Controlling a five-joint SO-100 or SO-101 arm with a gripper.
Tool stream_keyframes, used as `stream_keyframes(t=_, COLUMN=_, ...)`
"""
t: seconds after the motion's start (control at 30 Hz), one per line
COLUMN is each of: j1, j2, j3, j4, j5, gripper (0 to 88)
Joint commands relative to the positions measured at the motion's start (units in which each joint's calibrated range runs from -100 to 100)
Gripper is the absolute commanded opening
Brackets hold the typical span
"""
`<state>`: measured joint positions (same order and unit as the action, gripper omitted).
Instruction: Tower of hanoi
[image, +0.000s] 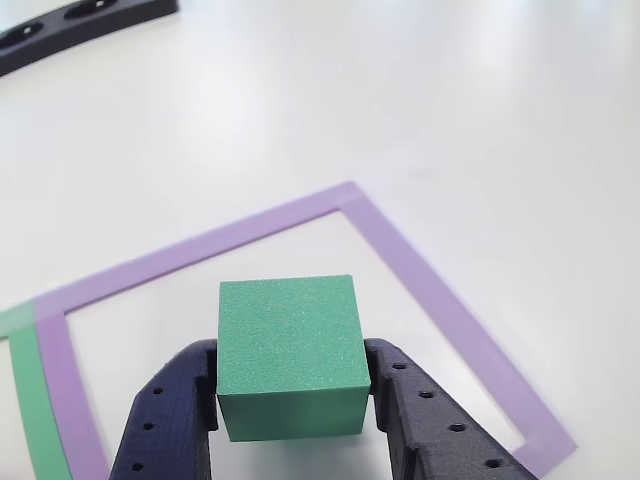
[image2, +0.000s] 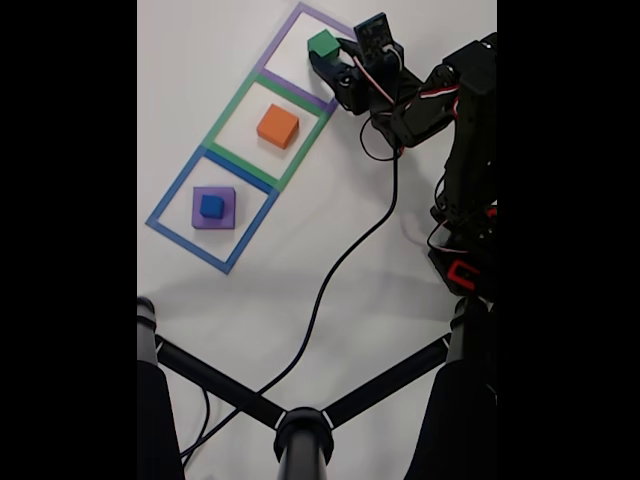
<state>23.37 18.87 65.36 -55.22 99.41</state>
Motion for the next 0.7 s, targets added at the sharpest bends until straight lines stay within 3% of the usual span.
stream_keyframes(t=0.0, j1=-0.99, j2=-0.12, j3=-0.35, j4=-2.37, j5=0.59, gripper=8.1)
stream_keyframes(t=0.67, j1=-1.53, j2=3.89, j3=-0.53, j4=-6.34, j5=0.59, gripper=14.3)
